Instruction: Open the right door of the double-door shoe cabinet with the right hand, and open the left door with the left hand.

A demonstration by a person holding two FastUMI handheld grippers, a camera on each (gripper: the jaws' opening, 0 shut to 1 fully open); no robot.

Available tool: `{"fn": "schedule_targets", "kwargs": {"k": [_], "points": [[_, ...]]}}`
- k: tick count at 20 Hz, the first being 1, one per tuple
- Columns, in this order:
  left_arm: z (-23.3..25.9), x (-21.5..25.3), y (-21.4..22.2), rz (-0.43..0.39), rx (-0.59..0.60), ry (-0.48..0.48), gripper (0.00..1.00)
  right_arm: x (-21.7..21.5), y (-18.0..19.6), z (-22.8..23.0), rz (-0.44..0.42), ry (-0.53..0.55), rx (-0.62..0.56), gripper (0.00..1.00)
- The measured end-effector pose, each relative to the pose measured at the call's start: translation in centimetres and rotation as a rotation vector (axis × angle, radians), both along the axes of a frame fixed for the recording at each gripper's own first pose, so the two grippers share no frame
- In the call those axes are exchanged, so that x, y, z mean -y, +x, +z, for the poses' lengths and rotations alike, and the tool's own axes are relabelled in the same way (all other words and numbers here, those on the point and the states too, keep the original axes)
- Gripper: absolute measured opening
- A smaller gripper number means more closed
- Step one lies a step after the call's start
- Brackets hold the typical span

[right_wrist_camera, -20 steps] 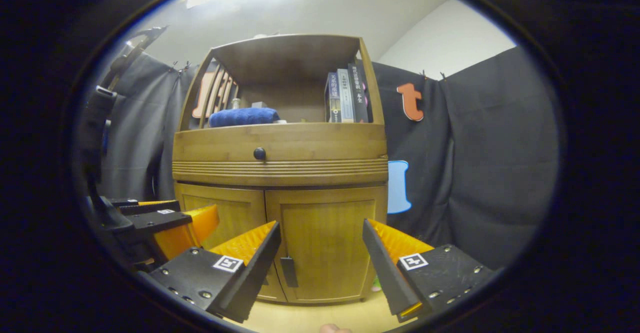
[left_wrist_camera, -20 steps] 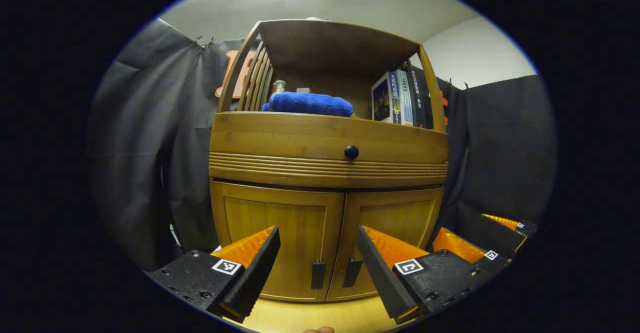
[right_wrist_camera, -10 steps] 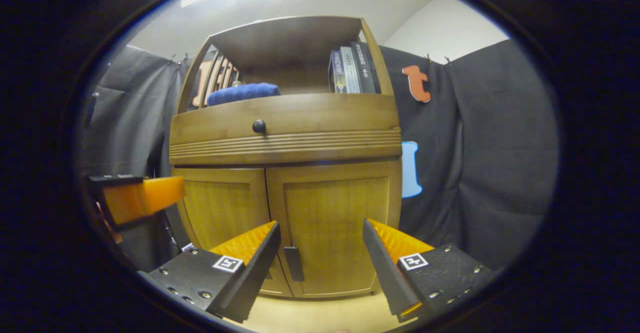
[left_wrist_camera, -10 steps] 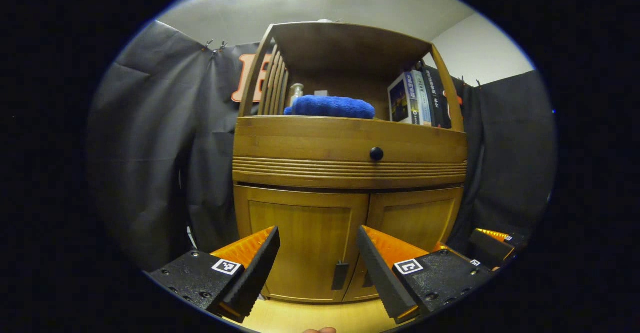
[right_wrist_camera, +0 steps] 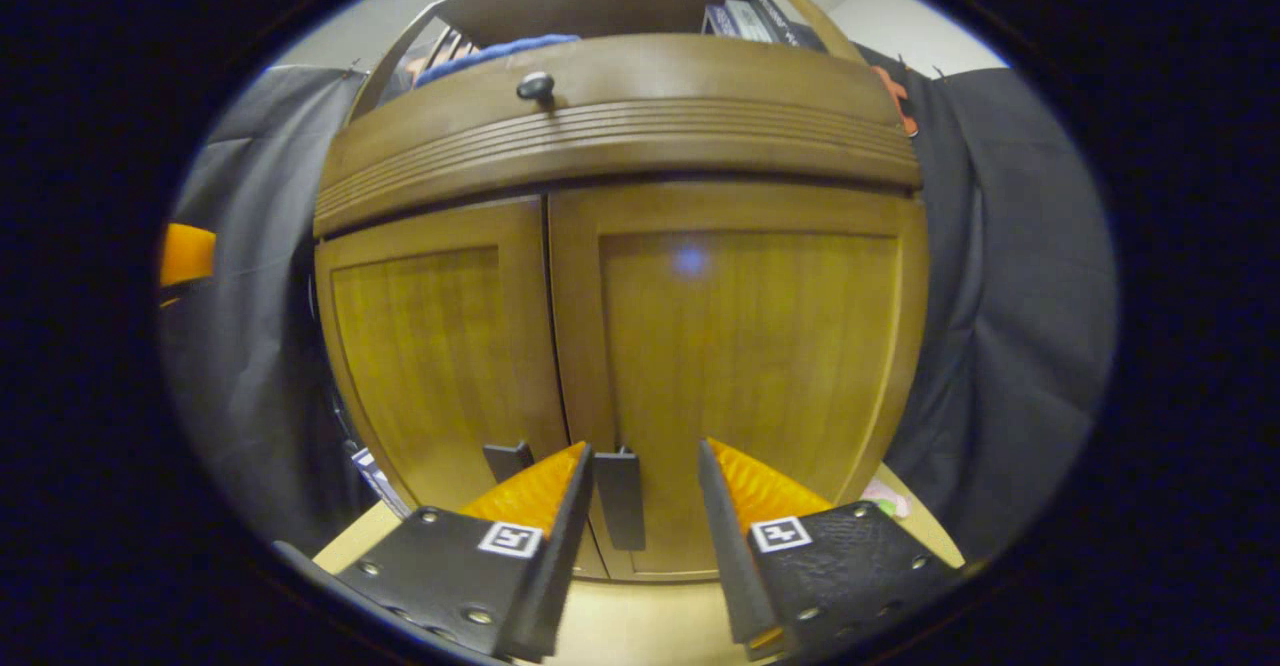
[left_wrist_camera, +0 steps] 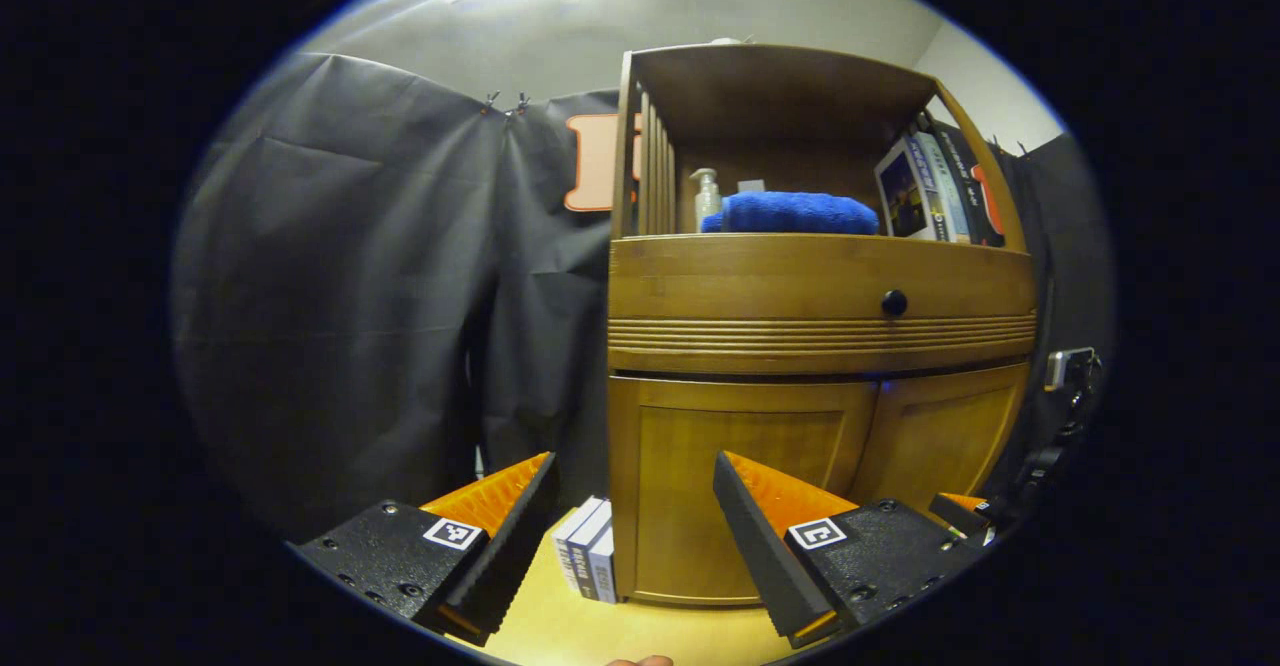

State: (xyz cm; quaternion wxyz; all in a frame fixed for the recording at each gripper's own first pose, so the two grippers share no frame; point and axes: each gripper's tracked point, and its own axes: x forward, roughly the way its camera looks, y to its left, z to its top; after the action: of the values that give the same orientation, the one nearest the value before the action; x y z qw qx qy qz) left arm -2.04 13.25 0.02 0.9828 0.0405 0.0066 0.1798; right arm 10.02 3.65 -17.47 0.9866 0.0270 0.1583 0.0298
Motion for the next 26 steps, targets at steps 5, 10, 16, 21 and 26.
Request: {"fn": "schedule_targets", "kwargs": {"k": [5, 10, 16, 21, 26], "points": [[-0.7, -2.6, -0.6, 0.084, -0.014, -0.003, 0.92, -1.7, 1.8, -2.6, 0.02, -0.008, -0.054, 0.42], [-1.4, -3.7, -0.8, 0.115, -0.024, -0.027, 0.96, -2.2, 2.1, -3.1, 0.001, -0.07, -0.053, 0.41], [-1.9, -4.0, -1.3, 0.112, -0.03, -0.048, 0.92, -1.7, 2.9, -3.9, -0.086, -0.074, -0.034, 0.36], [-2.2, -4.0, -1.9, 0.092, -0.038, -0.052, 0.92, -1.6, 2.8, -3.7, -0.106, -0.054, -0.033, 0.28], [-1.8, -4.4, -2.8, 0.085, -0.025, -0.048, 0.92, -1.3, 2.6, -2.6, -0.148, -0.039, -0.036, 0.28]]}}
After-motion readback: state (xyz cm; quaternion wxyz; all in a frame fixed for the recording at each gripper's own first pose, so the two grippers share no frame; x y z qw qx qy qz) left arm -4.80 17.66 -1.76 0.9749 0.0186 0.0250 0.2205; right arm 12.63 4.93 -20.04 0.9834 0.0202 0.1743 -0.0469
